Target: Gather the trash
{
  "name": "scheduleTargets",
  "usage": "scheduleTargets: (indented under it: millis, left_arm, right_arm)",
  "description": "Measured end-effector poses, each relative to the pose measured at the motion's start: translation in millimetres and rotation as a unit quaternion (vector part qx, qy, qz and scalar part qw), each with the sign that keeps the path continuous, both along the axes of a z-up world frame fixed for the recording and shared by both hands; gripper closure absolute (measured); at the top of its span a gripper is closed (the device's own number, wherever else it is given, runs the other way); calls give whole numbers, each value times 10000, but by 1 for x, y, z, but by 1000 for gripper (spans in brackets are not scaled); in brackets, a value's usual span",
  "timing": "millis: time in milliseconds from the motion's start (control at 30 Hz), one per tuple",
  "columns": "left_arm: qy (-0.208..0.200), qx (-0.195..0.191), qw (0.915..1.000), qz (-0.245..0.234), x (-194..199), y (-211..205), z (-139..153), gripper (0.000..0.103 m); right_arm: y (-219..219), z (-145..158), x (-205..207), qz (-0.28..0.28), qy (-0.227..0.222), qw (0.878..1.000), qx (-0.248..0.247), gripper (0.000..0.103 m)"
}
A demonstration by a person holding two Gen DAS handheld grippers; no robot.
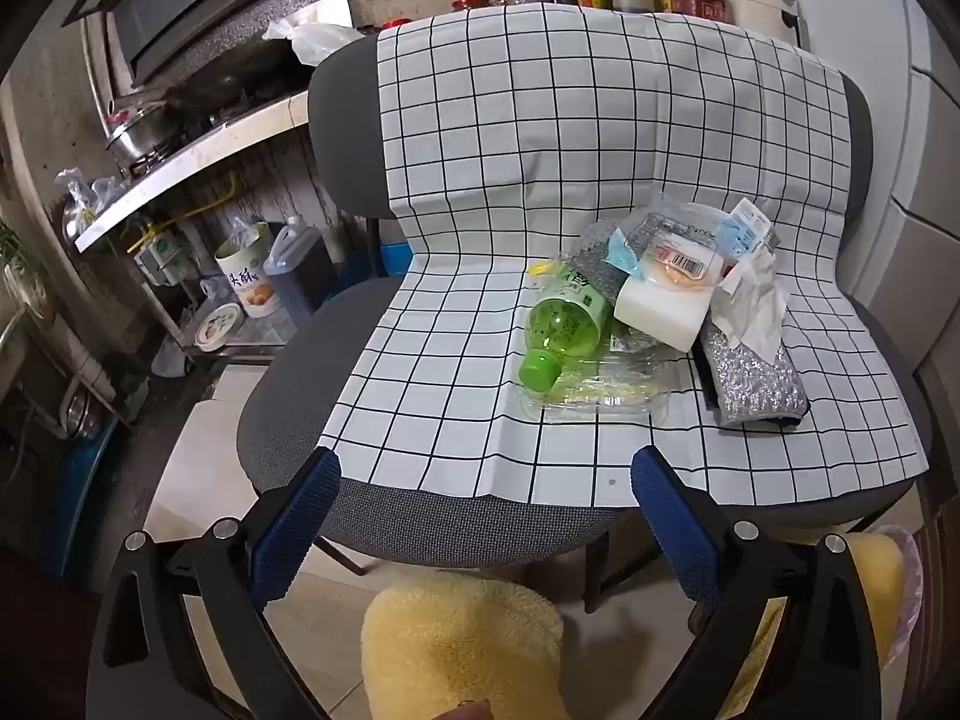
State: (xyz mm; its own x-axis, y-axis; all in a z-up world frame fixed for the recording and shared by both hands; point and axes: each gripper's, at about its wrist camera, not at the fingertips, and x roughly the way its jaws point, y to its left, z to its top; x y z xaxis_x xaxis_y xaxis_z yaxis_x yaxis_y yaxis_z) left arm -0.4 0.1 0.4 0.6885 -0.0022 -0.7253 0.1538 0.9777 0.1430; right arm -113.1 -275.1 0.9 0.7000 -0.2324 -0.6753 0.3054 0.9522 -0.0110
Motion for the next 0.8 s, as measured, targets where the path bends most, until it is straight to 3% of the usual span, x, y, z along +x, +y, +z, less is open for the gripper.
scheduleTargets:
  millis: [800]
  left_arm:
    - [31, 26, 10000, 54, 1, 3, 0, 7]
  right_arm:
    - [-1, -1, 4, 4, -28, 10000, -92, 6]
